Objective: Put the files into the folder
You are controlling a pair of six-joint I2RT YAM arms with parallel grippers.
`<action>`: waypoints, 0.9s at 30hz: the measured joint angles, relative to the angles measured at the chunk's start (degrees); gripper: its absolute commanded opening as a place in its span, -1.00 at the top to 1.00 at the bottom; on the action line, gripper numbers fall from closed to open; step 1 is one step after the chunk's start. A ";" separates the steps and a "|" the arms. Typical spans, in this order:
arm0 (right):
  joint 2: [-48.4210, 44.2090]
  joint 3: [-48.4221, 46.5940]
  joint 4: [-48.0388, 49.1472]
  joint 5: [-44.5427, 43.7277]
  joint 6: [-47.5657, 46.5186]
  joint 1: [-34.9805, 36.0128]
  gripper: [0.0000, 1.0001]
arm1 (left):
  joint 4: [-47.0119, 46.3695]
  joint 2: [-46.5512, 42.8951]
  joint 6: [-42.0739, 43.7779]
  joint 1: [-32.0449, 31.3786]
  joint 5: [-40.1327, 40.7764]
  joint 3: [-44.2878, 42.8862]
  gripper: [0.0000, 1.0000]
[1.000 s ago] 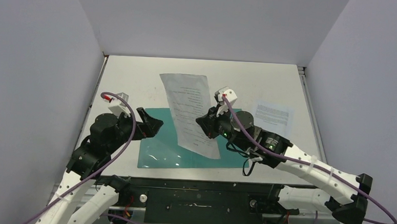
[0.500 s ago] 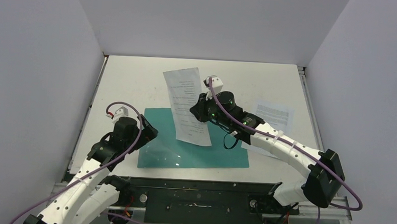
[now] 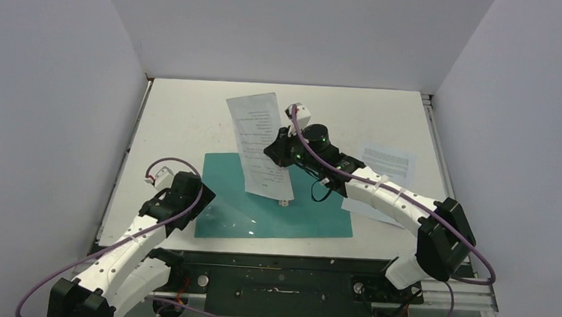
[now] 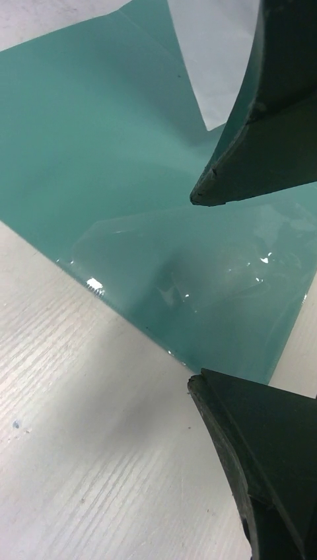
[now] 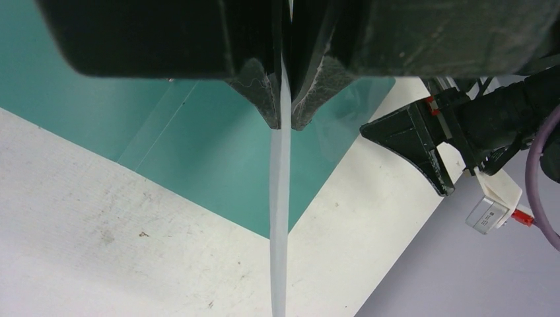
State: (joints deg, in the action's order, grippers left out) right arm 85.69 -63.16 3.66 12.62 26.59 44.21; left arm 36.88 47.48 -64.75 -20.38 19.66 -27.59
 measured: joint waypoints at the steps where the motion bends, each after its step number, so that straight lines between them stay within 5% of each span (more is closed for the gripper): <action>1: 0.31 0.00 0.48 0.37 -0.09 -0.09 0.89 | -0.22 0.52 -0.57 0.31 0.22 0.11 -0.93; 27: 6.38 5.22 9.88 8.79 0.11 -0.68 0.89 | -15.43 8.96 -3.74 3.98 -1.38 4.81 -0.93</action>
State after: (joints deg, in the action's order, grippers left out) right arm 92.07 -57.93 13.54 21.41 26.70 43.53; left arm 21.45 56.45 -68.49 -16.40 18.28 -22.79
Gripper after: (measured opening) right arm 0.059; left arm 0.963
